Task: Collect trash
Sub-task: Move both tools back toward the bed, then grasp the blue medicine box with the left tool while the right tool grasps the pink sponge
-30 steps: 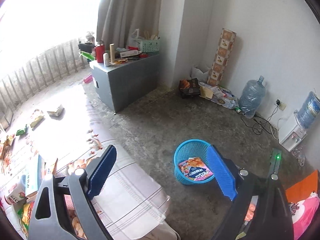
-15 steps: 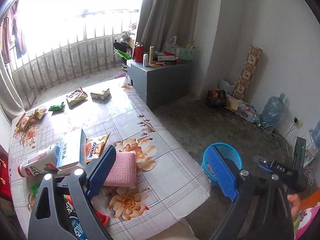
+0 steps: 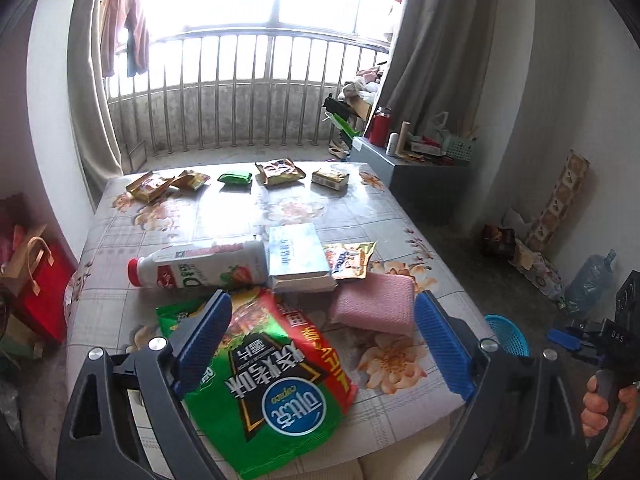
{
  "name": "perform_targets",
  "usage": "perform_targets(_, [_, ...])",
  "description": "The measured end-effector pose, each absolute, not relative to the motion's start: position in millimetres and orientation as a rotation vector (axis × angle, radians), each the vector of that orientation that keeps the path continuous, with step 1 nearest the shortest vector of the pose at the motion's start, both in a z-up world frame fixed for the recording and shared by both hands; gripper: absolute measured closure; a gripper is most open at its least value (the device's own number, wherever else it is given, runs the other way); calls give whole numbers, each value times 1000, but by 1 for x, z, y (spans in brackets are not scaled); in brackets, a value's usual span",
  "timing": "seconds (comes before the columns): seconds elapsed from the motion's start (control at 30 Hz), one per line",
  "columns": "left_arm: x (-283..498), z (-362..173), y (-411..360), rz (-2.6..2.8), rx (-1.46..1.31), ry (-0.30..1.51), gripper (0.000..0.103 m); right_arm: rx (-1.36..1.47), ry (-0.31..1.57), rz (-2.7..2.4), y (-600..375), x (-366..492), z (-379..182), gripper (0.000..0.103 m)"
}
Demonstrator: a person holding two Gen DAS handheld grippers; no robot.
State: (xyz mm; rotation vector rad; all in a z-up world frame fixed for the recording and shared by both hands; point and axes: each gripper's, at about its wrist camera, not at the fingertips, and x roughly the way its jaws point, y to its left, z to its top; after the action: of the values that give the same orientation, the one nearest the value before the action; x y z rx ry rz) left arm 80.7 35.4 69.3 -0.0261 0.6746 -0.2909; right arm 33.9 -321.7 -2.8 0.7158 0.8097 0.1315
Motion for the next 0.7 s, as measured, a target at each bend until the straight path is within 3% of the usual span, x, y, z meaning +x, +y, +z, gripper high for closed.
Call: perform_targets(0.7, [97,17,114,-296,-162,723,13,527,932,278,-227,119,-2,29])
